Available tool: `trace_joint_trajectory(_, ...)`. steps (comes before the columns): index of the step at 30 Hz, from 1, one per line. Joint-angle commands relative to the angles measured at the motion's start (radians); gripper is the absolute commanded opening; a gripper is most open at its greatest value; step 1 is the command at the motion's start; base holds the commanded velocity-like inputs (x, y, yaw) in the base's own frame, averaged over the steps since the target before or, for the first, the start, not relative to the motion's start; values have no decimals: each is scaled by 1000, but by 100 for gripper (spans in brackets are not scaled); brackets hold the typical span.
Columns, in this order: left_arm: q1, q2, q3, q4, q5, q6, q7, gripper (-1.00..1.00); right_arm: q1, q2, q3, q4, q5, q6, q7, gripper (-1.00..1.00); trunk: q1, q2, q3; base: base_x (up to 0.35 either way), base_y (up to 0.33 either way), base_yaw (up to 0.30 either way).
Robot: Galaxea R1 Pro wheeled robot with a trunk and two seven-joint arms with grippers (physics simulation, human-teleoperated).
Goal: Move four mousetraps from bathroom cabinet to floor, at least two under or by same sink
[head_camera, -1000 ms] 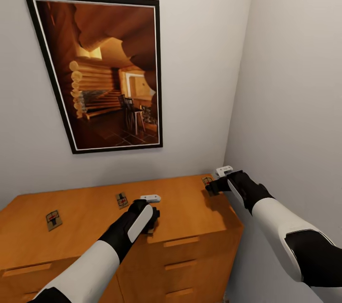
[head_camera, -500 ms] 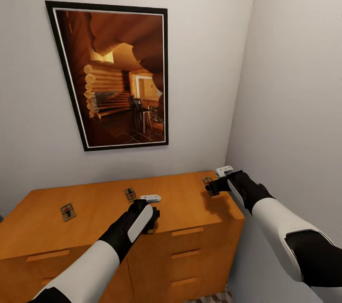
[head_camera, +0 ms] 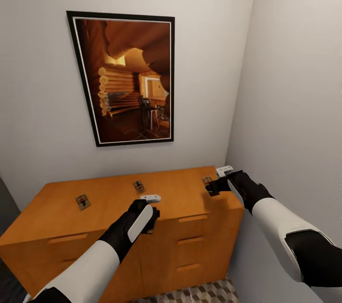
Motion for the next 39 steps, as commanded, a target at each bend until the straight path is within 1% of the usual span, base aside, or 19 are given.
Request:
trace_joint_trajectory(1,-1,1,-4,-1,9,2,12,-100,-1,-1,3,-2,5,5,7,-100,-4,5,1,-273,153,0)
trace_joint_trajectory(7,-1,1,-4,-1,9,2,11,-100,-1,-1,3,-2,5,5,7,-100,-27,47,20,-274,153,0)
trace_joint_trajectory(23,-1,1,-4,-1,8,3,11,-100,-1,-1,3,-2,5,5,7,-100,-27,47,20,-273,148,0)
trace_joint_trajectory(33,-1,1,-7,-1,8,-1,2,-100,0,-2,3,-1,3,4,8,-100,-27,47,20,-58,29,0)
trace_joint_trajectory(36,-1,12,-5,-1,4,-2,-1,-100,-1,-4,3,19,0,2,7,-100,-27,47,20,-3,1,0)
trace_joint_trajectory(39,-1,33,-5,0,0,-3,-1,-100,-1,-4,3,54,0,1,7,-100,-27,47,20,0,0,0)
